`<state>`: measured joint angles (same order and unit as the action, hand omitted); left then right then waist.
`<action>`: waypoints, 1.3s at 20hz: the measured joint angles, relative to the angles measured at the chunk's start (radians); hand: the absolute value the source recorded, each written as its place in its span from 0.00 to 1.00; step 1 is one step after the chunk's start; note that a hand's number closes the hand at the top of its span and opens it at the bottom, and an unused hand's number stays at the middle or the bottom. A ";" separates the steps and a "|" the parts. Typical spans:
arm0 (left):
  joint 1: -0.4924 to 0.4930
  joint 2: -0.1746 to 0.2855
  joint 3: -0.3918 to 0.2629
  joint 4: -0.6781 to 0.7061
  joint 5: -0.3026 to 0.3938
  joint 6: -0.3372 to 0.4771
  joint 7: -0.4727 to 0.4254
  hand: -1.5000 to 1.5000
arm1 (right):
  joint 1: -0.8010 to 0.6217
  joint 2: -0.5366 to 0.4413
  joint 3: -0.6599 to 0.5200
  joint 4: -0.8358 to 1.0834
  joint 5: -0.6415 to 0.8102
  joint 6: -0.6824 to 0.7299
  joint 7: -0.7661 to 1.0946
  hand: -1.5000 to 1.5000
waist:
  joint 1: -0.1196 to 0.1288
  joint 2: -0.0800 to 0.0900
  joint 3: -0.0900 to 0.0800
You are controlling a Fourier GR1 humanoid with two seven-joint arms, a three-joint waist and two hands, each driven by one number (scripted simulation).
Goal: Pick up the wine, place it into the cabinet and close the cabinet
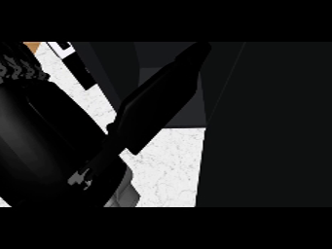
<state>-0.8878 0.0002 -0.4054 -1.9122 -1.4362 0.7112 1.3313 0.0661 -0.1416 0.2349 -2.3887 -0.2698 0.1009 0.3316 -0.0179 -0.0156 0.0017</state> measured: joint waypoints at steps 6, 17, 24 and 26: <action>-0.048 0.000 0.025 0.001 0.012 -0.050 0.010 0.00 | -0.039 0.003 -0.002 -0.003 0.009 -0.033 0.025 0.00 | -0.003 0.002 0.000; -0.013 0.000 0.031 -0.019 0.014 -0.095 -0.004 0.00 | -0.075 0.014 0.016 -0.012 0.057 -0.097 0.070 0.00 | 0.000 0.005 -0.001; 0.052 0.000 0.038 -0.068 0.032 -0.125 -0.009 0.00 | -0.079 0.006 -0.001 -0.014 0.077 -0.116 0.091 0.00 | 0.006 0.007 -0.001; 0.066 0.000 0.050 -0.065 0.041 -0.127 -0.012 0.00 | -0.076 0.003 -0.010 -0.016 0.086 -0.116 0.082 0.00 | 0.006 0.008 -0.001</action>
<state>-0.8216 0.0000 -0.3557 -1.9775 -1.3954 0.5843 1.3195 -0.0101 -0.1383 0.2251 -2.4044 -0.1842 -0.0151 0.4140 -0.0118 -0.0073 0.0005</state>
